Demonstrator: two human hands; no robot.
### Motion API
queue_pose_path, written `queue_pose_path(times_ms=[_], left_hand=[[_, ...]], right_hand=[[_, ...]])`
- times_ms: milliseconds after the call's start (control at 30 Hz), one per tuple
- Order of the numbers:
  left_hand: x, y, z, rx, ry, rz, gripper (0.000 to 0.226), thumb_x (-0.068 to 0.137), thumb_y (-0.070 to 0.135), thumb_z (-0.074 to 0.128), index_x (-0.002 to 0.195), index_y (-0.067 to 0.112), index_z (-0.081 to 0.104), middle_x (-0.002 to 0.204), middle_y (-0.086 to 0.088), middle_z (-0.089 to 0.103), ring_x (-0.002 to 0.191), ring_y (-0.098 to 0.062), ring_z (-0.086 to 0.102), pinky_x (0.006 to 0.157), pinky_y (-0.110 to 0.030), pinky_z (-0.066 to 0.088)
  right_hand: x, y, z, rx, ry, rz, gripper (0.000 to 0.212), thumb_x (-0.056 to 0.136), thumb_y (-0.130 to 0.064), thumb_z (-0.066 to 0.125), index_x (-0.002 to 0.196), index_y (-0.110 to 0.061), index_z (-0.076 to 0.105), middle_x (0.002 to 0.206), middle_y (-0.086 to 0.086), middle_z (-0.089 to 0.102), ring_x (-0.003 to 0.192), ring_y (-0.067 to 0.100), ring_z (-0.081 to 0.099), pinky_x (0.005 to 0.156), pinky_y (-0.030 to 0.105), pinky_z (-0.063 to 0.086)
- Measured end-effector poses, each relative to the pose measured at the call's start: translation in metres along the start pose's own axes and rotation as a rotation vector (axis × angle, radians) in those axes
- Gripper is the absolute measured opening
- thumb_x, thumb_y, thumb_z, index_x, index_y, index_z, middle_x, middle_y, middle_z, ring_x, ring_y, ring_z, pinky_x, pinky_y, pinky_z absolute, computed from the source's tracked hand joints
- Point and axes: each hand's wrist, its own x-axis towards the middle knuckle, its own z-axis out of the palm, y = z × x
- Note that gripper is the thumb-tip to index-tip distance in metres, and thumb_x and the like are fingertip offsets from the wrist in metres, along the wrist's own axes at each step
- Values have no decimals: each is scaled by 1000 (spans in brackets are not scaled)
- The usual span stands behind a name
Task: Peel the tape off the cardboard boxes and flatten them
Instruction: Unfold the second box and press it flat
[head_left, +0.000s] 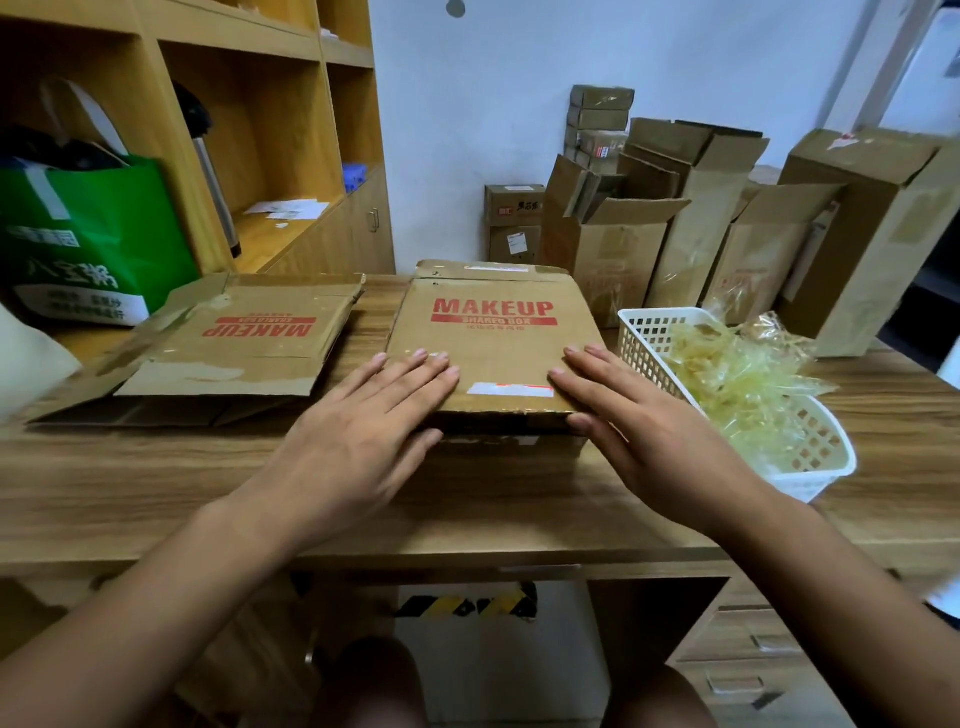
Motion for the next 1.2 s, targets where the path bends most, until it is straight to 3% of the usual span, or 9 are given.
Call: queue_pose_path(times_ms=[167, 267, 433, 500, 733, 867, 967, 1133, 1200], left_hand=[[9, 8, -3, -14, 94, -5, 54, 99, 24, 49, 152, 22, 40, 153, 0, 44, 144, -16, 39, 118, -39, 34], [14, 12, -4, -11, 124, -3, 49, 98, 15, 51, 147, 18, 49, 146, -4, 53, 137, -19, 49, 112, -41, 42], [15, 10, -3, -33, 141, -9, 48, 97, 15, 47, 146, 18, 50, 144, -4, 54, 135, -18, 51, 110, -41, 45], [17, 10, -2, -46, 139, -19, 49, 97, 16, 47, 146, 18, 50, 145, -2, 54, 135, -17, 50, 111, -41, 45], [21, 7, -5, -66, 151, -66, 47, 97, 17, 47, 143, 20, 54, 142, 0, 58, 132, -16, 54, 107, -39, 48], [22, 12, -5, -68, 151, -58, 45, 98, 13, 49, 143, 18, 55, 143, 0, 57, 133, -16, 53, 110, -38, 45], [22, 13, -5, -81, 164, -68, 44, 99, 11, 53, 142, 17, 56, 142, 0, 58, 133, -17, 53, 109, -39, 46], [24, 13, -6, -88, 167, -109, 44, 99, 13, 55, 142, 21, 57, 141, 3, 59, 133, -13, 53, 106, -33, 45], [25, 13, -6, -107, 169, -124, 43, 99, 14, 55, 141, 23, 57, 141, 5, 59, 133, -11, 53, 106, -31, 44]], right_hand=[[2, -4, -1, 49, -10, 32, 54, 103, -45, 30, 152, -27, 45, 161, -6, 37, 154, 10, 22, 123, 30, 25], [3, -4, 2, 45, 29, 21, 53, 104, -41, 36, 151, -21, 47, 161, -2, 38, 153, 15, 25, 124, 40, 28], [-18, -11, 20, -57, 390, -46, 47, 103, -19, 53, 147, -3, 50, 157, 12, 43, 151, 27, 31, 118, 53, 34], [-33, -21, 34, -7, 433, -104, 43, 99, -11, 52, 141, -2, 56, 150, 13, 50, 147, 29, 39, 115, 55, 37], [-43, -41, 58, -2, 310, -115, 54, 87, -7, 51, 141, -4, 57, 152, 10, 50, 150, 29, 34, 123, 49, 26], [-30, -47, 66, -94, 17, 3, 58, 100, -30, 43, 154, -12, 40, 162, 6, 36, 153, 22, 25, 125, 44, 24], [-19, -47, 72, -177, -161, 93, 63, 106, -47, 25, 162, -18, 19, 169, 1, 18, 157, 16, 8, 128, 38, 5], [-25, -54, 76, -173, -221, 137, 66, 104, -54, 13, 155, -21, 37, 159, -2, 42, 149, 13, 31, 127, 35, 10], [-33, -55, 81, -144, -298, 142, 65, 105, -57, 14, 157, -22, 34, 163, -4, 34, 152, 11, 24, 127, 35, 10]])
